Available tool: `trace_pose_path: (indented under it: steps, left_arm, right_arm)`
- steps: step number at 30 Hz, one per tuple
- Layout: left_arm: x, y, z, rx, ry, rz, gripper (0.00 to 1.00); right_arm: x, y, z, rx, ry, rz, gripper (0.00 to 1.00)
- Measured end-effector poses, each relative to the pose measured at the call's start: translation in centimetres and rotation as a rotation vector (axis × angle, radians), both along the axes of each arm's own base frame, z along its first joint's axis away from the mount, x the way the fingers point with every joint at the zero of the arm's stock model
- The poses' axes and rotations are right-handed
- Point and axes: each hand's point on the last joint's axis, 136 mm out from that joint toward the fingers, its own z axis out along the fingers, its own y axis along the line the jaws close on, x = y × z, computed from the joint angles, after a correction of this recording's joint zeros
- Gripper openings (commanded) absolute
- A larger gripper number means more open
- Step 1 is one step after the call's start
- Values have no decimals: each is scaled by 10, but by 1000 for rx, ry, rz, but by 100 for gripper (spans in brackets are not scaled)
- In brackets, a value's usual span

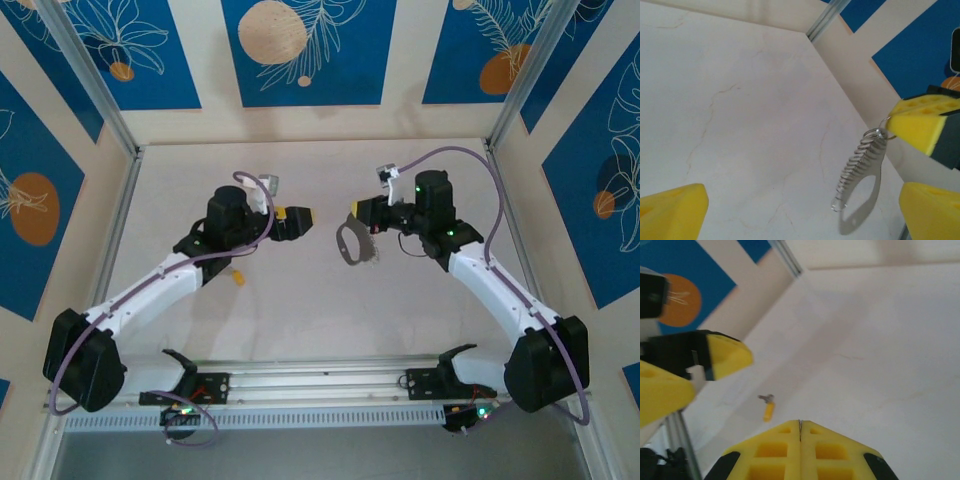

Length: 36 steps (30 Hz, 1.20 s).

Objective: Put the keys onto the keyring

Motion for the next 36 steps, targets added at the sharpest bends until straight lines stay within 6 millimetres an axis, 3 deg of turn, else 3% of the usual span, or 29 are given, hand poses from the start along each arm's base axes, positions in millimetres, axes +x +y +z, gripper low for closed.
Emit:
trace_pose_path:
  steps: [11,21,28,36]
  left_arm:
    - [-5,-26,30,-92,-56,-149,63]
    - [-1,-55,35,-196,-81,-291,43]
    - [-2,-66,54,-296,-136,-348,41]
    - [-10,-79,55,-329,-140,-399,41]
  right_arm:
    - [-16,7,25,190,-48,178,0]
    - [-20,13,30,282,-28,295,0]
    - [-23,12,39,310,-33,318,0]
    - [-18,10,40,331,-15,302,0]
